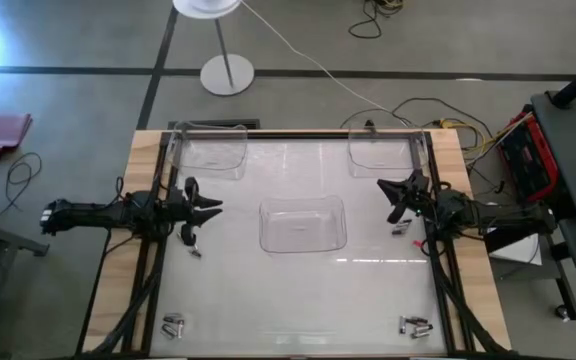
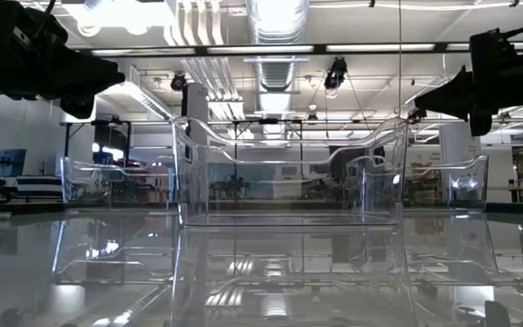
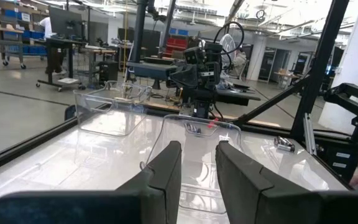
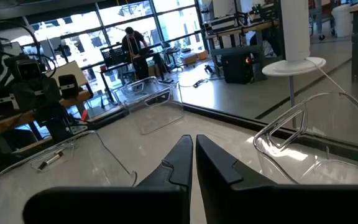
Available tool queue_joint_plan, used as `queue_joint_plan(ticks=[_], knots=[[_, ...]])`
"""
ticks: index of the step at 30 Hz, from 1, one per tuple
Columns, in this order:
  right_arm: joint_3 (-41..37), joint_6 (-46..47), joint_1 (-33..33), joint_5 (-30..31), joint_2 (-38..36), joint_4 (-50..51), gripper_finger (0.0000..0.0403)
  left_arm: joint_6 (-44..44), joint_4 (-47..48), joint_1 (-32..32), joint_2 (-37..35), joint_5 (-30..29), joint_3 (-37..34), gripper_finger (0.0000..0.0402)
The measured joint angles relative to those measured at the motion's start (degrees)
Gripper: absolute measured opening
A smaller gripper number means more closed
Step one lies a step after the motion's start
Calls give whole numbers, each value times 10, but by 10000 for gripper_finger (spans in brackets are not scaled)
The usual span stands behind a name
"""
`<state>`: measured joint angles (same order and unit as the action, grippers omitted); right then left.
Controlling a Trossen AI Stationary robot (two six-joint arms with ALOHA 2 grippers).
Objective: Sort batteries
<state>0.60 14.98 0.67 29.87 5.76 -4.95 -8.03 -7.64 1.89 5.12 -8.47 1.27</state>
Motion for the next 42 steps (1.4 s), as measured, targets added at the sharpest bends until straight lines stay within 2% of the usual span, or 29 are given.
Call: queue_joint_plan(ticks=[34,36,42], knots=[[0,0,0,0,0,0,13,1,-3,0,0,-1,0,81],[0,0,0,0,0,0,13,-8,-41,0,4,-27,-1,81],[0,0,0,0,0,0,13,-126,-273,0,17,-88,-1,81]])
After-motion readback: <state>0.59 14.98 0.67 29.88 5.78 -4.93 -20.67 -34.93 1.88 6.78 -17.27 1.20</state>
